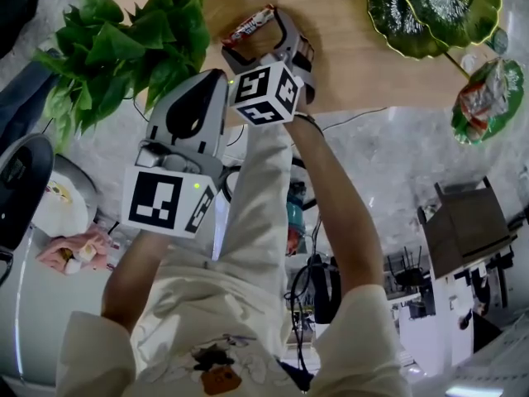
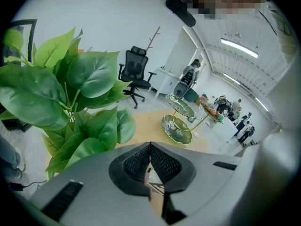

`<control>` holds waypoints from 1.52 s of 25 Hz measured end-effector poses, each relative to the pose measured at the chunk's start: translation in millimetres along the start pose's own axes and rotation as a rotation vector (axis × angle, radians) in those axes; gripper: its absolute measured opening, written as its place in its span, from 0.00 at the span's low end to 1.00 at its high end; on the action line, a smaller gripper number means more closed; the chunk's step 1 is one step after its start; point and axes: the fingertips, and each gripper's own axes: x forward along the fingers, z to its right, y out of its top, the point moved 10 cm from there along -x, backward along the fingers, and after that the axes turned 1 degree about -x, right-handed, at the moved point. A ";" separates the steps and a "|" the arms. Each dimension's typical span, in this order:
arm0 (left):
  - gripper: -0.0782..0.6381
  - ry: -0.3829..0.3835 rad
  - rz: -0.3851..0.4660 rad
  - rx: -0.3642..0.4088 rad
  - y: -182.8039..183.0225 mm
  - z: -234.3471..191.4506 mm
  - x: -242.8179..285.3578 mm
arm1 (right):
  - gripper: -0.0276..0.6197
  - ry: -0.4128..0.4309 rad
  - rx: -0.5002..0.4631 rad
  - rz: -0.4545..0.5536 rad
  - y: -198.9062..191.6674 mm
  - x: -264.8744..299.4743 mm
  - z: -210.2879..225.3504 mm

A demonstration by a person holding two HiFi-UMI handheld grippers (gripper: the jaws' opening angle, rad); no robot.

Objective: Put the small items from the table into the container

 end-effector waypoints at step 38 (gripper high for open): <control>0.12 -0.064 0.052 0.110 44.9 96.9 -24.0 | 0.86 -0.049 0.038 0.192 30.1 -186.6 35.5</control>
